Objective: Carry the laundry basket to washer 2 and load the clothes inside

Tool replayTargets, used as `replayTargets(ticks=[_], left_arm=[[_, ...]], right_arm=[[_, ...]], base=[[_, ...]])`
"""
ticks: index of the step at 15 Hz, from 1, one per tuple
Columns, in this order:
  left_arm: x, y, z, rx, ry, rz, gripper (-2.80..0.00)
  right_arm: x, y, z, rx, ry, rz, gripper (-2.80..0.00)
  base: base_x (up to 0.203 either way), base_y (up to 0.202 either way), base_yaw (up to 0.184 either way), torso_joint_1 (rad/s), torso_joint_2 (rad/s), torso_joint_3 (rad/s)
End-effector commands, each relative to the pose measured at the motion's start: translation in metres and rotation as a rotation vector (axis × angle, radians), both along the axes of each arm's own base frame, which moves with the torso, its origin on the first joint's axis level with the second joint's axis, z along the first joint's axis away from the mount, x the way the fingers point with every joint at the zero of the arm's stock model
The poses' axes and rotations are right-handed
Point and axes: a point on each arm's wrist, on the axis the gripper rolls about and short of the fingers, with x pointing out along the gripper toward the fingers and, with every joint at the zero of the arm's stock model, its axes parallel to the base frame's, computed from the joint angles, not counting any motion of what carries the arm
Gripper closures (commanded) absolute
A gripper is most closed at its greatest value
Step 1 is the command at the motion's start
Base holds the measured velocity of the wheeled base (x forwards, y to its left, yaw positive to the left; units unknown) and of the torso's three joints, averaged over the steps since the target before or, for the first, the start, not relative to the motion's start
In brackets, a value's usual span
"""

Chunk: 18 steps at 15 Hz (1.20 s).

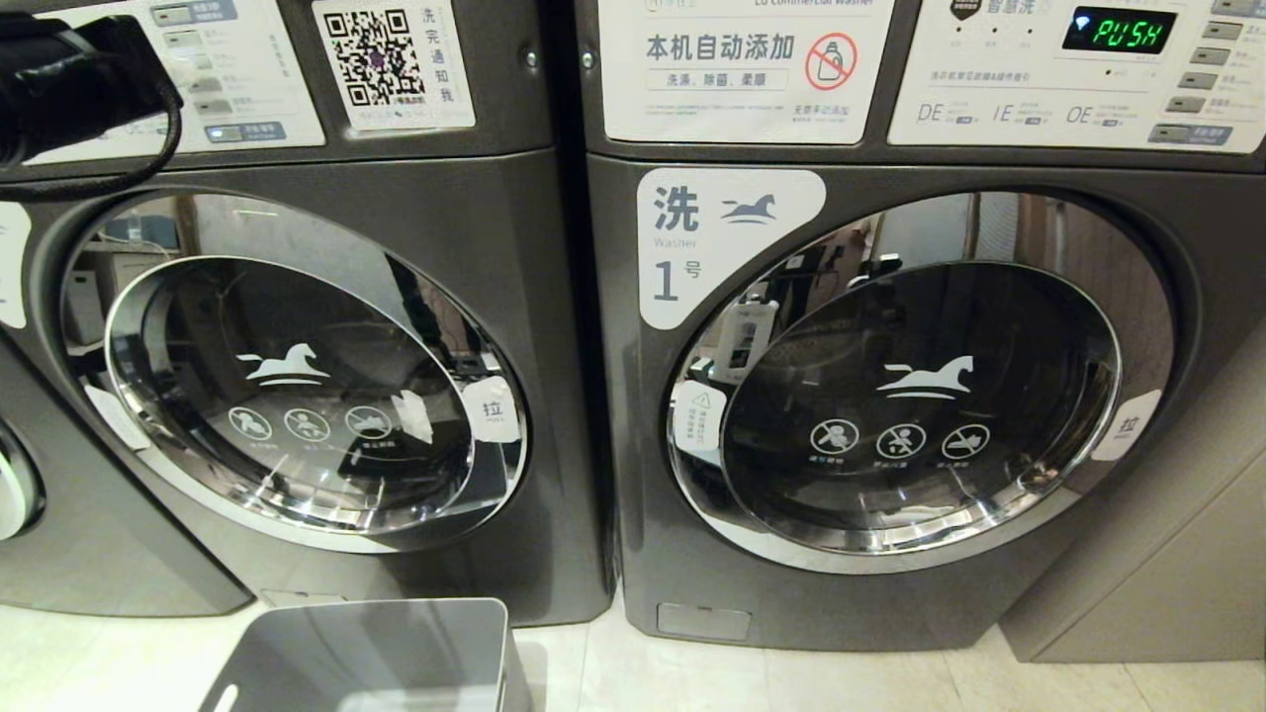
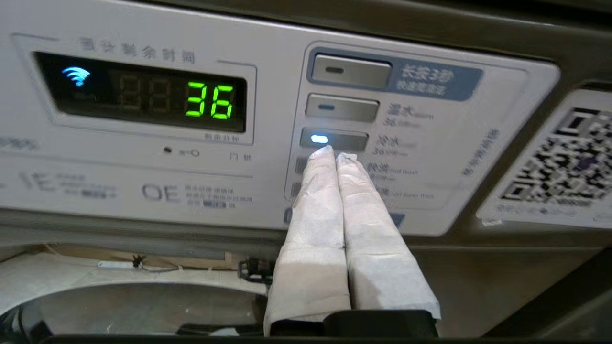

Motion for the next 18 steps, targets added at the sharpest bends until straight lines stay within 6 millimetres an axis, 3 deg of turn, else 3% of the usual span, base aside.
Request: replayTargets(ticks=[1,3,5,12,18], left_arm=[[-0.033,-0.003,0.005,0.002,-0.020,-0.001,0.00],[-0.053,-0.004,0.000,0.001,-0.007,0.002,0.00],[-0.057,-0.004,-0.002,0.001,-0.002,0.006,0.00],[-0.026,-0.001,-0.020,-0.005,0.063,0.006,0.00],[-0.011,0.000,-0.028,-0.005,0.075,0.011,0.00]], right_arm=[[0.004,0.000,-0.011,-0.002,0.040,0.001,0.00],[0.004,0.000,-0.011,-0.002,0.039,0.001,0.00],[0.004,0.000,-0.011,-0.002,0.039,0.001,0.00],[0.004,0.000,-0.011,-0.002,0.040,0.001,0.00],[0.004,0.000,-0.011,-0.002,0.040,0.001,0.00]], base=[[0.000,0.000,0.000,0.000,0.00,0.000],[0.000,0.000,0.000,0.000,0.00,0.000],[0.000,0.000,0.000,0.000,0.00,0.000],[0.000,0.000,0.000,0.000,0.00,0.000],[0.000,0.000,0.000,0.000,0.00,0.000]])
